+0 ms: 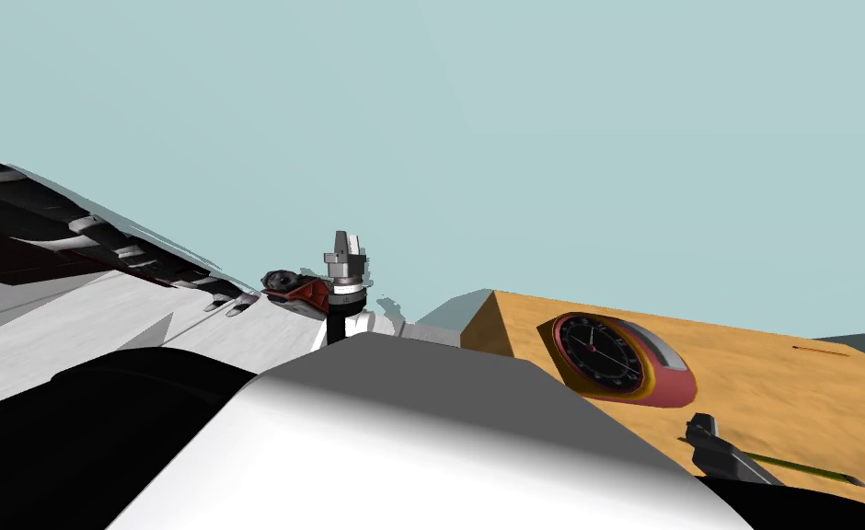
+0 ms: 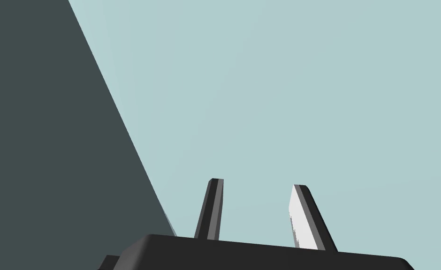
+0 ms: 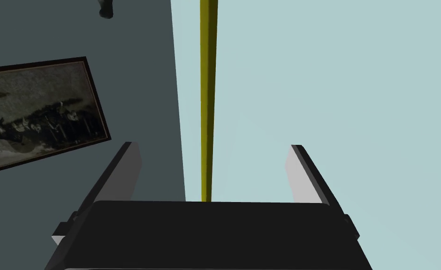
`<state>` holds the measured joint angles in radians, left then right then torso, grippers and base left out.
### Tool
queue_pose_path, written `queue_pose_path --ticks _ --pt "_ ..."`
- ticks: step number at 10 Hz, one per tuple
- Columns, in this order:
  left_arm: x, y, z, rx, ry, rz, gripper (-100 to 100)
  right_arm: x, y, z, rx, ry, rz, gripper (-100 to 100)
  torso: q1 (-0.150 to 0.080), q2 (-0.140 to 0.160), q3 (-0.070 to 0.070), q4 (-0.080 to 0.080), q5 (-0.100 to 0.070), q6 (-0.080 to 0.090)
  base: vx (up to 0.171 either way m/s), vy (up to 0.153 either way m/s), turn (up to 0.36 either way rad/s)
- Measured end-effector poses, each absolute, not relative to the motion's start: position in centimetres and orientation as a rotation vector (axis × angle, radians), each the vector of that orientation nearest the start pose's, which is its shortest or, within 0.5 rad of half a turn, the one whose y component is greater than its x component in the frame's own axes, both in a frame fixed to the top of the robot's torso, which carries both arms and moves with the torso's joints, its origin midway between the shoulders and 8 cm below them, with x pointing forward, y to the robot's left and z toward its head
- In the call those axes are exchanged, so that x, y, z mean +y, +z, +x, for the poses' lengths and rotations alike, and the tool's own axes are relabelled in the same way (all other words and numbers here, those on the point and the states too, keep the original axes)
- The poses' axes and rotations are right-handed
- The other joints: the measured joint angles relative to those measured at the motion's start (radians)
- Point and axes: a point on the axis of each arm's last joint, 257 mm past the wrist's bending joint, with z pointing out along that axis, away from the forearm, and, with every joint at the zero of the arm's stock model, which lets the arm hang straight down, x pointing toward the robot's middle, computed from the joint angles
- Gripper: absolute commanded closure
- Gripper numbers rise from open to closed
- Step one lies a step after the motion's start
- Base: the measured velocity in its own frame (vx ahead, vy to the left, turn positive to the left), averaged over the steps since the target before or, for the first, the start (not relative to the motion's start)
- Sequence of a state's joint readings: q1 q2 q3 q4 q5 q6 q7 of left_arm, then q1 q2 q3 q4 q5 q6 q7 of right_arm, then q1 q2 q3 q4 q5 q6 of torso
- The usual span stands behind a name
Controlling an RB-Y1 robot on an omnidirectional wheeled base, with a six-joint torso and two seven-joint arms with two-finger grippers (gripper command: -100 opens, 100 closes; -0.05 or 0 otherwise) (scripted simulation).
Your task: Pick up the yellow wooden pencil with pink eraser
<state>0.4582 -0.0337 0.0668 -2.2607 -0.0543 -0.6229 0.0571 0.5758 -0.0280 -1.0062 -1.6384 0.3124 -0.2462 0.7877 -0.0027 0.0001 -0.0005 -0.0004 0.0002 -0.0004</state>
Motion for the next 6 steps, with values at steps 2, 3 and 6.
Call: queue_pose_path --ticks 2,3,6 --pt "28.8 5.1 32.5 0.507 -1.3 -0.543 0 -70.5 -23.2 10.3 1.4 -0.782 0.76 -100 0.003 0.004 0.002 0.001 0.001 0.0 -0.036 0.051 -0.036" --pt "28.8 5.1 32.5 0.507 -1.3 -0.543 0 -71.0 -23.7 10.7 1.407 -0.773 0.769 -100 0.003 0.003 0.002 0.001 0.001 0.0 -0.044 0.049 -0.17" --pt "28.8 5.1 32.5 0.507 -1.3 -0.543 0 -71.6 -23.5 15.3 1.398 -0.725 0.722 -100 0.002 0.003 0.002 0.001 0.001 0.0 -0.024 0.031 -0.032"
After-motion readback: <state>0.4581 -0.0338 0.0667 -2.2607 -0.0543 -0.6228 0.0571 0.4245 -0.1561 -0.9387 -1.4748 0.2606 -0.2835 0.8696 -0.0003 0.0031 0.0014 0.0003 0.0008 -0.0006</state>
